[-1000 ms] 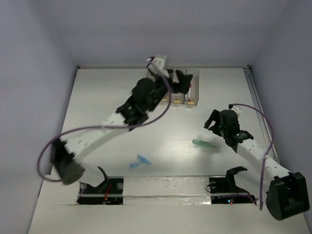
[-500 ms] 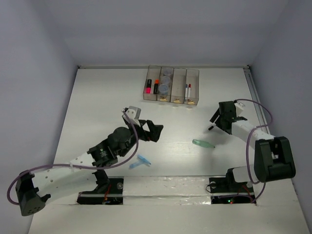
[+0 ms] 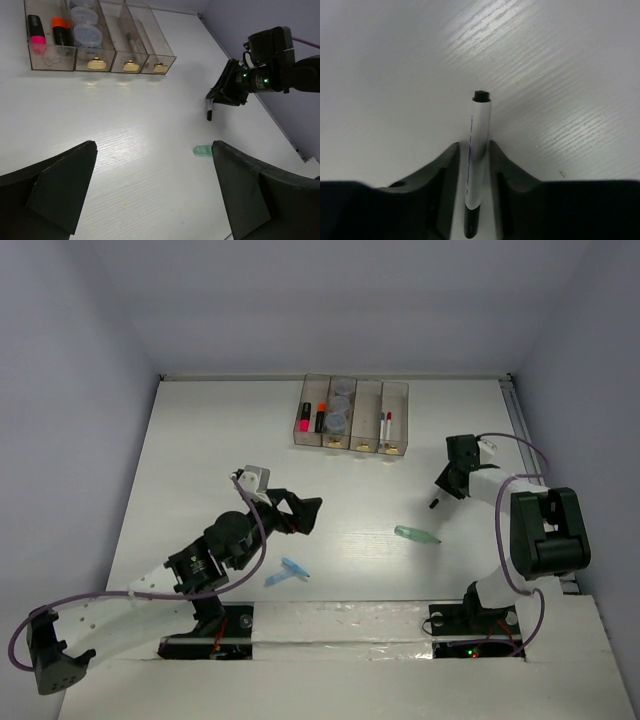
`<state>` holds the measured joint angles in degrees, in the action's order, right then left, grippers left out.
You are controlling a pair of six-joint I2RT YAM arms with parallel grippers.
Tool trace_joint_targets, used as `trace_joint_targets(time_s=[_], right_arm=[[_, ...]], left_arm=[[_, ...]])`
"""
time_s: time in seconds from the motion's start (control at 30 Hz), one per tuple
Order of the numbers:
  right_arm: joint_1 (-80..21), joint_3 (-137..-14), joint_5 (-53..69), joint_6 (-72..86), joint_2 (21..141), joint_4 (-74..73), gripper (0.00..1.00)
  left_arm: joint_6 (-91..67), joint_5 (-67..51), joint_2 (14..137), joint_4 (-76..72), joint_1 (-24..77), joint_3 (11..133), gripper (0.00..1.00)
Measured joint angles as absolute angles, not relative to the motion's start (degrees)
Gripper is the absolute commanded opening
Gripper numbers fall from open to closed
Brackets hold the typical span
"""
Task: Sort the stationery into containers
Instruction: Pick up the pen from the center of the board, then place the pen in the storage box.
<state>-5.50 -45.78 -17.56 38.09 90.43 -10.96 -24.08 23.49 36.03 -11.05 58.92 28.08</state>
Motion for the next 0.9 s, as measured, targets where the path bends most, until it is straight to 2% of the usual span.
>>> trace_joint_targets(time_s=[0.03,0.23,0.47,0.57,0.73,0.9], right_arm=[[-5.3,-45.8,-17.5,38.0,90.6,-10.8,0.22],[-4.8,-45.9,-15.8,36.8,90.7,-9.8,0.01],[-5.1,-46.2,-12.6,32.0,83.0,-10.2,0.0],[-5.8,-50.8,-10.6,29.5,79.9,-10.7,0.0],[-8.0,-63.9,-4.7,26.3,84.8,-9.4,0.0],[-9.6,-75.3,0.6,23.6,95.5,-8.9,0.0]], left_arm=[[-23.9,23.8,36.0,-11.0,58.9,27.6,0.99],[-22.9,26.9,35.5,-10.8,58.9,25.4,0.99],[-21.8,29.3,35.9,-12.5,58.9,23.0,0.99],[-20.9,29.9,37.8,-14.0,58.9,22.7,0.99],[-19.9,30.9,40.2,-16.6,58.9,22.0,0.99],[-19.7,31.8,40.6,-17.7,58.9,20.9,0.99]])
